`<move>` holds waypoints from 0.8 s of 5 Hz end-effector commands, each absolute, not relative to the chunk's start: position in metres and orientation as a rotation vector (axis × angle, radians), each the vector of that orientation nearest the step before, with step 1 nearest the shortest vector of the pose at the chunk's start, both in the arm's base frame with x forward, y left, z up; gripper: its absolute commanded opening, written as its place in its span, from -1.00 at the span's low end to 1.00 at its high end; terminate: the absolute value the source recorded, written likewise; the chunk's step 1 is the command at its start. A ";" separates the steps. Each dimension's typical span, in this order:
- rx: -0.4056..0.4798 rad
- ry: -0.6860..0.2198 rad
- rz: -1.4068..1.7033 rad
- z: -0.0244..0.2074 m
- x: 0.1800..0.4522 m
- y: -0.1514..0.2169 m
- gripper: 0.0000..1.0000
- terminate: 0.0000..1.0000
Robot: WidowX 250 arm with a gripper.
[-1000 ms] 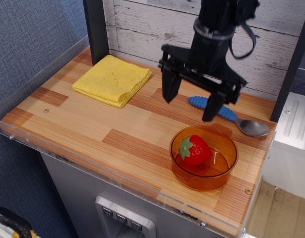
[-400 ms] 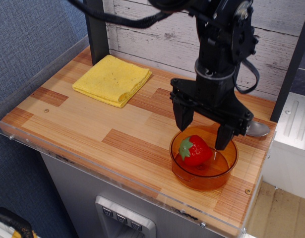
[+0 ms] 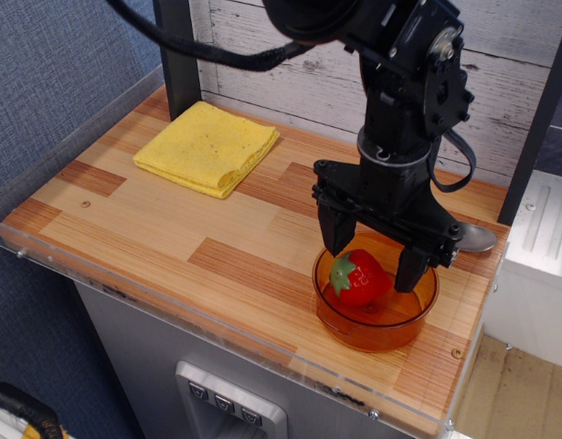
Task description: Place the strawberry in front of the cloth.
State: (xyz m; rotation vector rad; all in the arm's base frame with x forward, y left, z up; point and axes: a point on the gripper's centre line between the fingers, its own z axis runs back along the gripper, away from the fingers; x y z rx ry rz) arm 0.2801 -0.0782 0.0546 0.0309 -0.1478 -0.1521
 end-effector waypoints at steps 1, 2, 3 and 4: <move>0.009 -0.174 -0.188 0.053 0.282 -0.087 1.00 -1.00; -0.001 -0.174 -0.194 0.045 0.283 -0.087 1.00 -1.00; 0.001 -0.159 -0.188 0.040 0.283 -0.086 1.00 -1.00; 0.006 -0.151 -0.191 0.040 0.282 -0.085 1.00 -1.00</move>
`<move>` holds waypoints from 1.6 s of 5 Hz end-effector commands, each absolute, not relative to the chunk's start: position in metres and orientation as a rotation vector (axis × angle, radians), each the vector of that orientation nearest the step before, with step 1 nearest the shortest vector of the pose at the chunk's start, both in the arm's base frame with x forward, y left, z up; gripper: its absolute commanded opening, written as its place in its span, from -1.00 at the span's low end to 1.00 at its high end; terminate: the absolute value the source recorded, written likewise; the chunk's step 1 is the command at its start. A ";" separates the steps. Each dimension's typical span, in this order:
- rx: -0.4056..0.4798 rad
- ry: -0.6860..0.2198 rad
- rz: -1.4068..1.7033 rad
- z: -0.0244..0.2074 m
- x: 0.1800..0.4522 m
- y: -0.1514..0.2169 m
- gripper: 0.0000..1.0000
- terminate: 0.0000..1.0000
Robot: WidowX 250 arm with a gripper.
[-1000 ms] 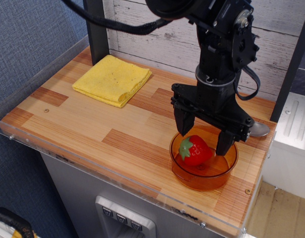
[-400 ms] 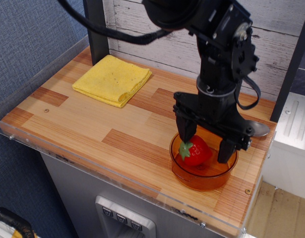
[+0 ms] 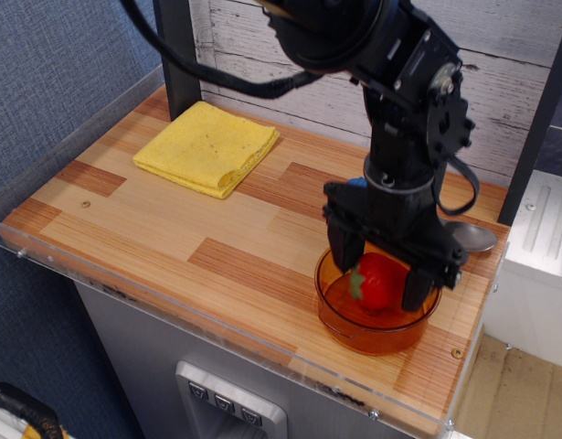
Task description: Place the strawberry in front of the cloth.
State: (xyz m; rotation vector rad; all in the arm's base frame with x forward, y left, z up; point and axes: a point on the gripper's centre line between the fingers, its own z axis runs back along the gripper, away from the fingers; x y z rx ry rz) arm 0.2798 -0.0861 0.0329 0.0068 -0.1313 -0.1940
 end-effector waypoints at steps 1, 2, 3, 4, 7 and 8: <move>0.003 -0.127 -0.190 0.037 0.282 -0.084 1.00 -1.00; 0.001 -0.120 -0.177 0.033 0.283 -0.083 1.00 -1.00; -0.002 -0.106 -0.169 0.026 0.284 -0.082 -1.00 -1.00; 0.003 -0.114 -0.165 0.030 0.283 -0.082 -1.00 -1.00; -0.010 -0.105 -0.059 0.076 0.272 -0.072 -1.00 -1.00; 0.002 -0.133 -0.025 0.095 0.273 -0.067 -1.00 -1.00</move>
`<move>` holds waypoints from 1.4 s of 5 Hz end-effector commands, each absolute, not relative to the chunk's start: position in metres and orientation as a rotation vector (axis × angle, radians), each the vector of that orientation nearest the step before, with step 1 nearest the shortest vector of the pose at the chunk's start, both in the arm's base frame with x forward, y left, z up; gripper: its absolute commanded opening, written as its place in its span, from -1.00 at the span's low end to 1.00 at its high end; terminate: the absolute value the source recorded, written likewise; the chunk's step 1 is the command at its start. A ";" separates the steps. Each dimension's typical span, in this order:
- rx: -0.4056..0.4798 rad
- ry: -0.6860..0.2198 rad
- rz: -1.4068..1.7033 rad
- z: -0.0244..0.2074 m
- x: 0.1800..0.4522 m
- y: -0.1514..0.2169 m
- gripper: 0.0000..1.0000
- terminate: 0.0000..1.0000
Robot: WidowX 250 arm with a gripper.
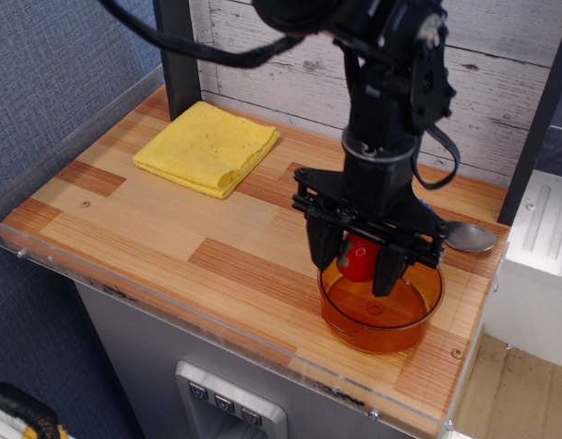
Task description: Place the strawberry in front of the cloth.
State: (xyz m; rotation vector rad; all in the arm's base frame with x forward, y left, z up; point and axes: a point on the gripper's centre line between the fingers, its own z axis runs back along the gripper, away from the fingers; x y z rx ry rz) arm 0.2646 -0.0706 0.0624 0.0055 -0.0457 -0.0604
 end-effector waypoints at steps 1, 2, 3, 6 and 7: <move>0.003 -0.169 0.043 0.108 0.272 -0.049 -1.00 -1.00; 0.042 -0.148 0.134 0.114 0.267 -0.020 -1.00 -1.00; 0.085 -0.118 0.238 0.112 0.258 0.017 -1.00 -1.00; 0.145 -0.115 0.415 0.062 0.243 0.106 -1.00 -1.00; 0.132 -0.137 0.479 0.049 0.242 0.133 -1.00 -1.00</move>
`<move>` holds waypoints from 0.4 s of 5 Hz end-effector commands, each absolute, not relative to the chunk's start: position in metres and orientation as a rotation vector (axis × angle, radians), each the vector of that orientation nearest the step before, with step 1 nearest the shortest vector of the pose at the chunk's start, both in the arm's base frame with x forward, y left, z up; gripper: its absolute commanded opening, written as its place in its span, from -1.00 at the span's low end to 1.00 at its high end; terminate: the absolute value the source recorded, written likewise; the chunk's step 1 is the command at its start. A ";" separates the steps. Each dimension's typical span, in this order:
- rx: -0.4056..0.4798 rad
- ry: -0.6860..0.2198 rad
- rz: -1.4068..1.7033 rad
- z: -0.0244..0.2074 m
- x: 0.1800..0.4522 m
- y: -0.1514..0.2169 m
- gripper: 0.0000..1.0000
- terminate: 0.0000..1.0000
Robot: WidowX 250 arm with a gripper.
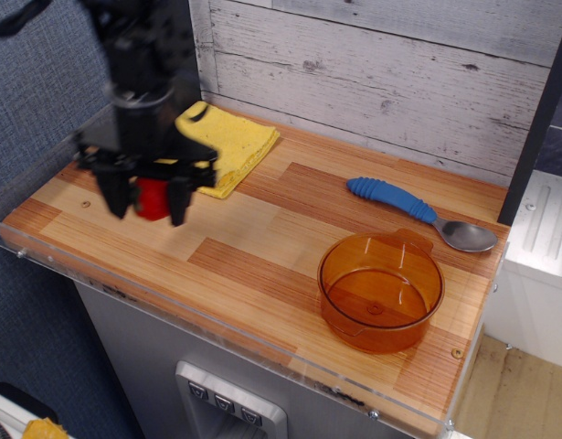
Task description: Place the strawberry in front of the cloth.
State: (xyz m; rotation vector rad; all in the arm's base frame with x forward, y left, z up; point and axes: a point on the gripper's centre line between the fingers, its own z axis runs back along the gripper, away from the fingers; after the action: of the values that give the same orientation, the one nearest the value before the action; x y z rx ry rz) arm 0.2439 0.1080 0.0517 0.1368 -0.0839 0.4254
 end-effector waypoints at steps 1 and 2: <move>0.115 -0.158 0.519 0.038 0.237 0.147 -1.00 -1.00; 0.101 -0.156 0.534 0.036 0.233 0.150 -1.00 -1.00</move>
State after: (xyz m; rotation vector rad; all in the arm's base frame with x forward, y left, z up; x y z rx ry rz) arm 0.2383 0.1487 0.0297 0.0934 -0.1373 0.5280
